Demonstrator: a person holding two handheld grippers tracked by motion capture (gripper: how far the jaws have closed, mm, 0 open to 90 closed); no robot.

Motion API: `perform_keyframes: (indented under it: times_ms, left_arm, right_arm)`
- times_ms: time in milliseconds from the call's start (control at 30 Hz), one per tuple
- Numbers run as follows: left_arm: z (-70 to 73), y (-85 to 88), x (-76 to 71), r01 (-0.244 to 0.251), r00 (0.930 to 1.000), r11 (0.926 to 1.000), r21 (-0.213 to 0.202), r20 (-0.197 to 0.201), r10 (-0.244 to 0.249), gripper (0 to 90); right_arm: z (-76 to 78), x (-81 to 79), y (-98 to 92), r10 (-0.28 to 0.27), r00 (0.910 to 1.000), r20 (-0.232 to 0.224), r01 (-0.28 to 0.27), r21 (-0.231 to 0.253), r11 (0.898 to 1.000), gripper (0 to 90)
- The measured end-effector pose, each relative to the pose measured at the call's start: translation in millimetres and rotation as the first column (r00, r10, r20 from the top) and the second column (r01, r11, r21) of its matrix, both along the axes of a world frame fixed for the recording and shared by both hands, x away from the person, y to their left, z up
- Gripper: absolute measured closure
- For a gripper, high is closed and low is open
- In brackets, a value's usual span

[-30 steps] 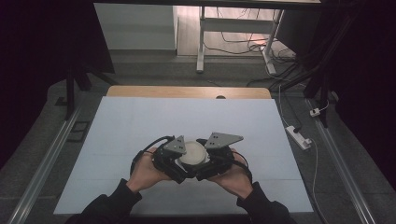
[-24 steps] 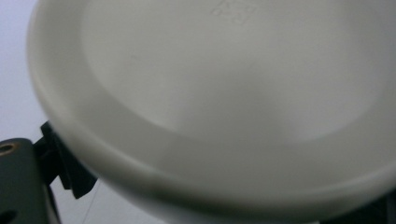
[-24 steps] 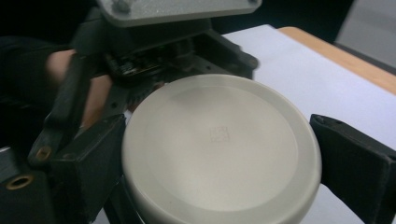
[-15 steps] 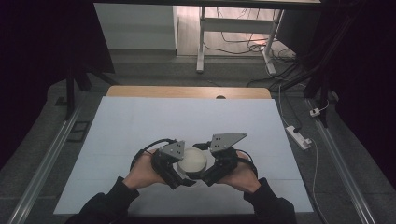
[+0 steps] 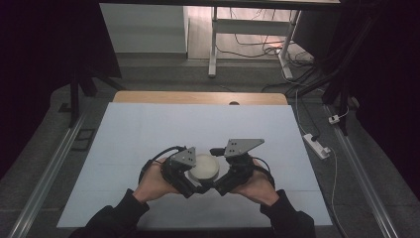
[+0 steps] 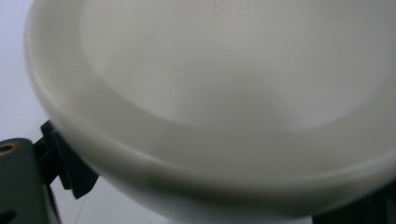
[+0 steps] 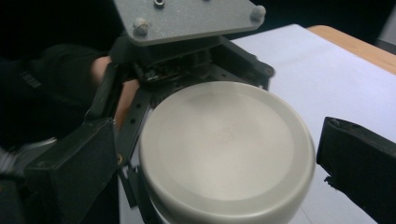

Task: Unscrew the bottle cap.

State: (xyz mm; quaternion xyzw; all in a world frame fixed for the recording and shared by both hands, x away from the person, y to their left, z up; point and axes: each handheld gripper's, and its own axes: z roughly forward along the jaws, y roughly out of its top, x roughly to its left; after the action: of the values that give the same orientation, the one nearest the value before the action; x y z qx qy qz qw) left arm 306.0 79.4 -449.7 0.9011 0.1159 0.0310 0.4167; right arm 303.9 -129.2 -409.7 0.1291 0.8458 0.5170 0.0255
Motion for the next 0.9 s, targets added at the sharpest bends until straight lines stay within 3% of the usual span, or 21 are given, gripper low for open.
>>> perform_keyframes:
  times_ms: [167, 300, 433, 500, 600, 700, 900]
  left_arm:
    - [0.2, -1.6, -0.2, -0.047, 0.9989, 0.9988, 0.01, 0.005, 0.047, 7.4]
    - [2.5, -2.8, -1.9, -0.048, 0.9988, 0.9988, -0.001, 0.008, 0.048, 7.4]
    - [3.2, -2.2, -2.3, -0.038, 0.9993, 0.9993, -0.006, 0.003, 0.038, 7.4]
    - [2.9, -1.4, -1.8, -0.012, 0.9999, 0.9999, 0.001, 0.005, 0.012, 7.4]
    - [1.8, -0.1, -1.5, 0.045, 0.999, 0.999, -0.001, -0.003, -0.045, 7.4]
    - [0.7, 0.2, -1.9, 0.07, 0.9975, 0.9975, 0.0, -0.005, -0.07, 7.4]
    - [-0.8, 0.1, -1.2, 0.065, 0.9979, 0.9979, 0.006, 0.001, -0.065, 7.4]
  right_arm:
    - [-4.7, -5.5, 11.0, -0.096, 0.9939, 0.053, 0.098, -0.035, 0.995, 0.8]
    - [-9.5, -5.2, 13.1, -0.129, 0.9899, 0.06, 0.131, -0.036, 0.991, 5.8]
    - [-10.1, -5.8, 12.6, -0.119, 0.991, 0.062, 0.121, -0.022, 0.992, 6.9]
    - [-9.4, -6.5, 12.8, -0.098, 0.9927, 0.071, 0.101, -0.033, 0.994, 7.1]
    - [-9.5, -4.7, 11.1, -0.05, 0.9977, 0.047, 0.052, -0.035, 0.998, 7.2]
    - [-9.3, -3.3, 8.8, -0.008, 0.9996, 0.029, 0.008, -0.019, 1.0, 7.3]
    - [-3.8, -4.6, 5.5, 0.0, 0.9986, 0.052, 0.001, -0.003, 1.0, 7.3]
